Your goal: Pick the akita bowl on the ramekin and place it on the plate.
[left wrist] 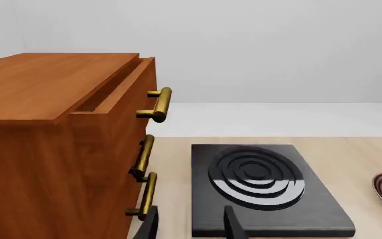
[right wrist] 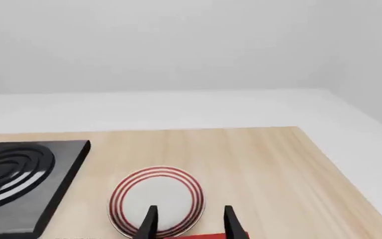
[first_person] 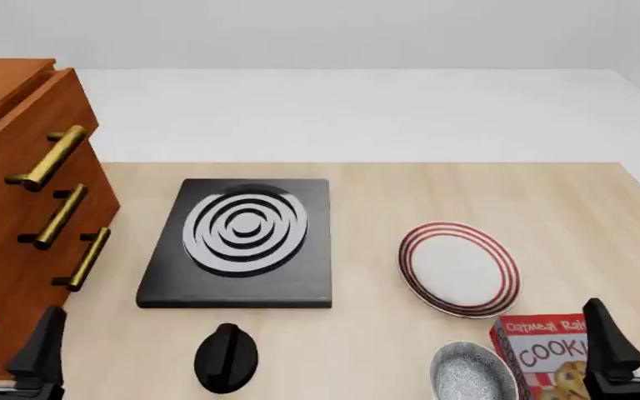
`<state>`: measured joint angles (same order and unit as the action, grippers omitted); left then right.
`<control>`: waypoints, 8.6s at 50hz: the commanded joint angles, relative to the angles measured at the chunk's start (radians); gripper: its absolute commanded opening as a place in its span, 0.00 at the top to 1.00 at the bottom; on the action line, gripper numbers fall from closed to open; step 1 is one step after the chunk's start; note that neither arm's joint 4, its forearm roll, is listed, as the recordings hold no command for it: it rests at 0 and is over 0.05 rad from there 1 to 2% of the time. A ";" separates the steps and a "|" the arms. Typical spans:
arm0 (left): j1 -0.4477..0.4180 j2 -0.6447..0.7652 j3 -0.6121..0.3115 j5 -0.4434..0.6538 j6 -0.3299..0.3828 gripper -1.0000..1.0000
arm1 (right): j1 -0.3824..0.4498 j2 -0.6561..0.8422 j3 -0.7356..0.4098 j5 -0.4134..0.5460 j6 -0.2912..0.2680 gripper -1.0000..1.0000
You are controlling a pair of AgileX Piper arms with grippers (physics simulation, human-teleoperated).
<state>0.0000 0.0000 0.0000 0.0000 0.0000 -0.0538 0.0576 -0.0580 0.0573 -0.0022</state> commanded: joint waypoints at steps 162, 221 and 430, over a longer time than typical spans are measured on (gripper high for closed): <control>0.000 0.000 0.000 0.000 0.000 0.00 | 0.828 1.001 -0.295 0.412 -0.103 0.00; 0.000 0.000 0.000 0.000 0.000 0.00 | 0.779 0.945 -0.304 0.461 -0.157 1.00; 0.000 0.000 0.000 0.000 0.000 0.00 | 0.238 1.679 -0.777 0.070 -0.370 1.00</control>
<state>0.0000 0.0000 0.0000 0.0000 0.0000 0.1794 1.7061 -0.8440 0.1579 -0.3802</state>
